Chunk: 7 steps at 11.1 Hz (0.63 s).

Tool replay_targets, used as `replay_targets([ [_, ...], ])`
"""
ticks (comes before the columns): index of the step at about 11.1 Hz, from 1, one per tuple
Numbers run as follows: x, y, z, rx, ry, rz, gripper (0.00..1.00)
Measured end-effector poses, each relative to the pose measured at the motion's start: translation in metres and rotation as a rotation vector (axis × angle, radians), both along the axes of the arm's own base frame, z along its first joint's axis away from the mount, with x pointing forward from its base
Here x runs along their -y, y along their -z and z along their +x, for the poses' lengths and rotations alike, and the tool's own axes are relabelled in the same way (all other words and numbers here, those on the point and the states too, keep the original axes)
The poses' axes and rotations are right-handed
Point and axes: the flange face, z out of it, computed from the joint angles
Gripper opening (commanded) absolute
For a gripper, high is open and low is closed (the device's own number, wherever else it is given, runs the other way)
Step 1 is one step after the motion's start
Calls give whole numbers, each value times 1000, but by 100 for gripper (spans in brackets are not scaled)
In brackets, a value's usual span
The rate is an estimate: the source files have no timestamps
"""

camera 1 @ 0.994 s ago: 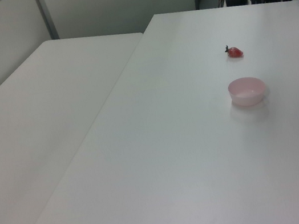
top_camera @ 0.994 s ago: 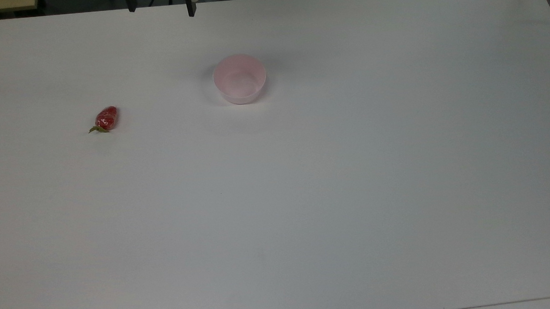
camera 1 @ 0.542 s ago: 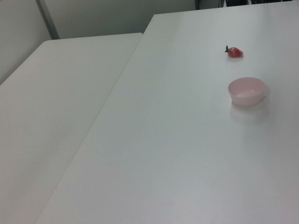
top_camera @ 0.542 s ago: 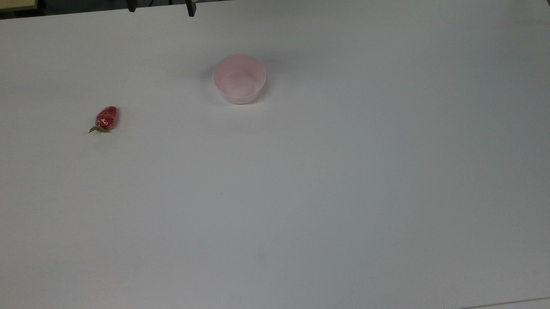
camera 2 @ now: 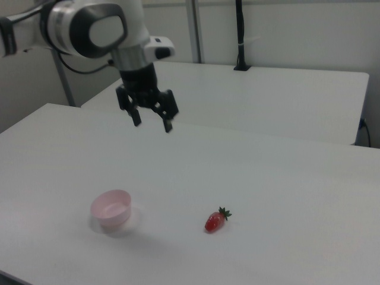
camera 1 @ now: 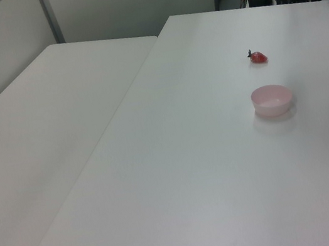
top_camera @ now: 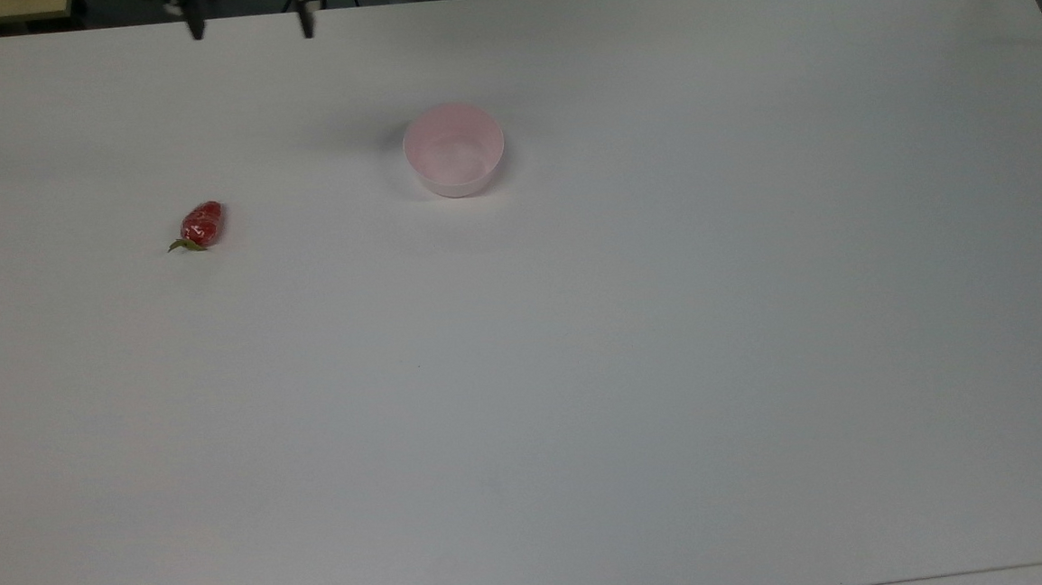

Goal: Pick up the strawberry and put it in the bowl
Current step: 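Move the open gripper over the red strawberry and lower it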

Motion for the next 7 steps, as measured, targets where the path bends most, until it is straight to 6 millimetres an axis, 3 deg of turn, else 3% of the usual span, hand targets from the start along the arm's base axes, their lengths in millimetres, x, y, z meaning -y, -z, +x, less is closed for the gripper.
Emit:
replay_targets([
  [3, 69, 55, -3, -112, 15, -70, 96],
  [5, 102, 112, 11, -102, 73, -100, 89],
  [7, 127, 169, 17, -100, 100, -111, 75],
])
